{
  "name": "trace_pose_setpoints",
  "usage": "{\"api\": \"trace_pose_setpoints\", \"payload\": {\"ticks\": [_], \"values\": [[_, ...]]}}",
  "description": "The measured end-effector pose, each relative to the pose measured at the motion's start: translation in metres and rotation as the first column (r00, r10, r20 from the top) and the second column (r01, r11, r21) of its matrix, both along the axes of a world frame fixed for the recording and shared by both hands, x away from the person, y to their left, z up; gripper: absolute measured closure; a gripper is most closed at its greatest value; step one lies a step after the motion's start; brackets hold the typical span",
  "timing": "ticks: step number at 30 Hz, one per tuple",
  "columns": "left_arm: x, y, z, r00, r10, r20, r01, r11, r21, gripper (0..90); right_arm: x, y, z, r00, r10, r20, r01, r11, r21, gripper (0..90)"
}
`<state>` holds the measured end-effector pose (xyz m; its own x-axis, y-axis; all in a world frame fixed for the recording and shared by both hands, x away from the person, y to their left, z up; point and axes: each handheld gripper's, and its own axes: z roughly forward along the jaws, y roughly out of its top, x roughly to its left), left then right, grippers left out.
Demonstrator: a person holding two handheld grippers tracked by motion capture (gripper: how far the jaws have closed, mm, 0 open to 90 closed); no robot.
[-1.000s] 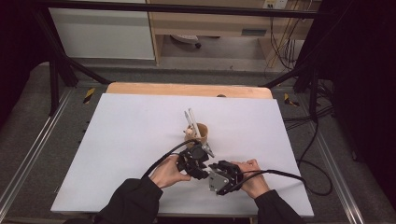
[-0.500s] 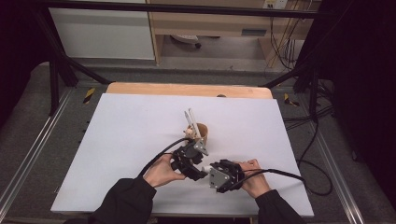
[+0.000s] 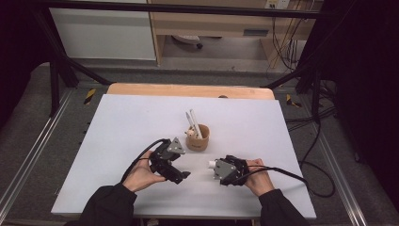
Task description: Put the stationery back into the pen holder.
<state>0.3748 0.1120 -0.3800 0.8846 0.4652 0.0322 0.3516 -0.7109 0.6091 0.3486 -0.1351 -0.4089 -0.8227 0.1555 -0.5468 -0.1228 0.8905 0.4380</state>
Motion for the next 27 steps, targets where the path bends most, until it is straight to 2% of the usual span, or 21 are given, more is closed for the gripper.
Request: {"api": "trace_pose_setpoints", "payload": {"ticks": [4, 9, 17, 22, 27], "values": [[-0.002, 0.016, -0.006, 0.9993, 0.038, 0.002, -0.038, 0.9992, -0.013, 12.1, 0.003, -0.003, 0.002, 0.9996, -0.024, -0.015, 0.024, 1.0, 0.015, 66.6], [-0.005, 0.036, -0.014, 0.9965, 0.083, 0.011, -0.083, 0.9959, -0.035, 12.0, 0.007, -0.006, 0.004, 0.9971, -0.059, -0.047, 0.062, 0.996, 0.061, 66.6], [-0.006, 0.069, -0.026, 0.9872, 0.159, -0.011, -0.159, 0.9848, -0.069, 12.1, 0.012, -0.011, 0.007, 0.9908, -0.102, -0.088, 0.113, 0.986, 0.124, 66.5], [-0.008, 0.086, -0.03, 0.9802, 0.197, -0.019, -0.198, 0.9761, -0.09, 12.2, 0.018, -0.013, 0.01, 0.9859, -0.12, -0.116, 0.141, 0.972, 0.189, 66.5], [-0.01, 0.102, -0.033, 0.972, 0.234, -0.021, -0.235, 0.9665, -0.103, 12.2, 0.021, -0.013, 0.013, 0.9805, -0.15, -0.128, 0.175, 0.96, 0.219, 66.4]]}}
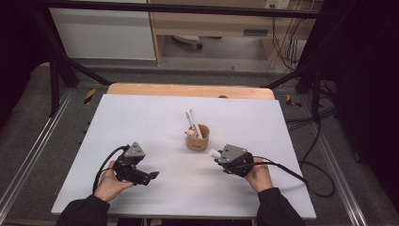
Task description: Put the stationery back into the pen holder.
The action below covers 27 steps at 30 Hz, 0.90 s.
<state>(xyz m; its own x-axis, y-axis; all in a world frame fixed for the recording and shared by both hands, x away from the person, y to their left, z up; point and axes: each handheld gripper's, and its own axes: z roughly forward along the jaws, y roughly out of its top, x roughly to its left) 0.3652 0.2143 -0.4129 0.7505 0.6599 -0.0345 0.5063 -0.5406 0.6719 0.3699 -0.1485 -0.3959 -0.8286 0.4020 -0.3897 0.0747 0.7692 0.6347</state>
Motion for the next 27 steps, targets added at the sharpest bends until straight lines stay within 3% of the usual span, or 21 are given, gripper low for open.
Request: {"api": "trace_pose_setpoints", "payload": {"ticks": [7, 12, 18, 23, 27], "values": [[-0.001, 0.016, -0.004, 0.9991, 0.042, 0.001, -0.042, 0.9991, -0.009, 12.2, 0.004, 0.0, 0.004, 0.9989, -0.044, -0.013, 0.045, 0.997, 0.06, 66.5], [-0.002, 0.025, -0.007, 0.9978, 0.066, 0.001, -0.066, 0.9976, -0.023, 12.2, 0.008, -0.002, 0.011, 0.9955, -0.083, -0.045, 0.089, 0.987, 0.137, 66.5], [-0.003, 0.034, -0.011, 0.9964, 0.085, -0.005, -0.085, 0.9958, -0.034, 12.3, 0.015, -0.002, 0.019, 0.9849, -0.147, -0.092, 0.164, 0.961, 0.223, 66.5], [-0.004, 0.037, -0.013, 0.9962, 0.087, -0.011, -0.087, 0.9952, -0.044, 12.3, 0.019, 0.002, 0.026, 0.9808, -0.172, -0.092, 0.191, 0.941, 0.279, 66.5], [-0.005, 0.038, -0.013, 0.9961, 0.088, -0.011, -0.088, 0.9949, -0.049, 12.3, 0.024, 0.005, 0.031, 0.977, -0.183, -0.109, 0.21, 0.916, 0.342, 66.5]]}}
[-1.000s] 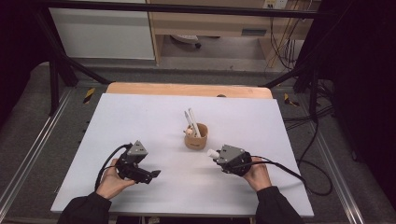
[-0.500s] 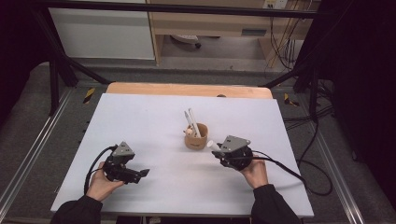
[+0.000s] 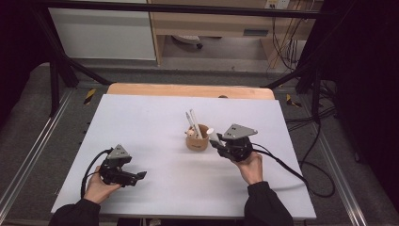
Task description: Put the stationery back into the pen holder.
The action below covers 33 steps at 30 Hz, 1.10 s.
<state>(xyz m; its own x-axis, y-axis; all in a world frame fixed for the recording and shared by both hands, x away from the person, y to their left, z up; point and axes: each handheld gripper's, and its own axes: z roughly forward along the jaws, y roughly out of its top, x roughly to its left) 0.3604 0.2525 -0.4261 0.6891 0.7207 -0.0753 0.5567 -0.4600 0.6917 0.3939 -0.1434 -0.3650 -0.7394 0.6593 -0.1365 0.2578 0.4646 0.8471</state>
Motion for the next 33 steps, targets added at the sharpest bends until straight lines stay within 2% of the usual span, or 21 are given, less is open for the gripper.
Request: {"api": "trace_pose_setpoints", "payload": {"ticks": [2, 7, 12, 18, 22, 33], "values": [[0.0, 0.0, 0.0, 1.0, 0.001, 0.0, -0.001, 1.0, -0.007, 12.3, 0.003, 0.001, 0.002, 0.9999, -0.012, -0.01, 0.012, 0.999, 0.032, 66.6], [0.0, 0.001, 0.0, 1.0, 0.001, 0.0, -0.001, 0.9999, -0.01, 12.3, 0.012, 0.007, 0.008, 0.9988, -0.042, -0.026, 0.044, 0.996, 0.074, 66.5], [0.0, 0.001, -0.001, 1.0, 0.0, -0.002, 0.0, 1.0, -0.006, 12.3, 0.023, 0.012, 0.012, 0.9969, -0.061, -0.05, 0.068, 0.986, 0.152, 66.6], [0.001, 0.002, -0.002, 1.0, 0.003, -0.005, -0.003, 0.9999, -0.01, 12.3, 0.034, 0.018, 0.012, 0.9949, -0.077, -0.065, 0.088, 0.977, 0.195, 66.6], [0.001, 0.002, -0.002, 1.0, 0.002, -0.007, -0.002, 0.9999, -0.01, 12.3, 0.043, 0.024, 0.009, 0.9935, -0.086, -0.074, 0.101, 0.967, 0.234, 66.6], [0.001, 0.003, -0.002, 1.0, 0.0, -0.005, 0.0, 0.9999, -0.015, 12.3, 0.063, 0.041, -0.002, 0.9891, -0.114, -0.094, 0.134, 0.96, 0.248, 66.6]]}}
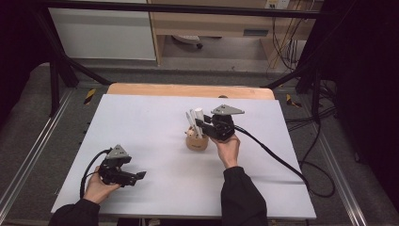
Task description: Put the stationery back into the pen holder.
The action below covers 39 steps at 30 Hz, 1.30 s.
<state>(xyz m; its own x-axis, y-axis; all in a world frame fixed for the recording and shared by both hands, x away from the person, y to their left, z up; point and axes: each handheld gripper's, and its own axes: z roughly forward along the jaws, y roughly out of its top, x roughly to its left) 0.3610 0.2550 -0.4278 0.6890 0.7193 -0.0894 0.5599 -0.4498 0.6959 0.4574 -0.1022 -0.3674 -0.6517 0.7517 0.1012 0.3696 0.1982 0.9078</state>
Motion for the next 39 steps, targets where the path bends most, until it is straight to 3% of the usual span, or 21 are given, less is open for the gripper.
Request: {"api": "trace_pose_setpoints", "payload": {"ticks": [15, 23, 39], "values": [[0.0, 0.0, -0.001, 1.0, -0.007, -0.002, 0.007, 1.0, 0.006, 12.3, 0.01, 0.01, -0.023, 0.9986, -0.019, -0.049, 0.018, 1.0, -0.019, 66.6], [0.001, -0.001, -0.001, 1.0, -0.004, -0.006, 0.004, 1.0, 0.0, 12.3, 0.01, 0.007, -0.035, 0.9971, -0.026, -0.072, 0.026, 1.0, -0.001, 66.6], [0.001, -0.001, -0.001, 0.9999, -0.006, -0.009, 0.006, 1.0, -0.002, 12.3, 0.006, 0.003, -0.05, 0.9977, -0.015, -0.066, 0.014, 1.0, -0.016, 65.9]]}}
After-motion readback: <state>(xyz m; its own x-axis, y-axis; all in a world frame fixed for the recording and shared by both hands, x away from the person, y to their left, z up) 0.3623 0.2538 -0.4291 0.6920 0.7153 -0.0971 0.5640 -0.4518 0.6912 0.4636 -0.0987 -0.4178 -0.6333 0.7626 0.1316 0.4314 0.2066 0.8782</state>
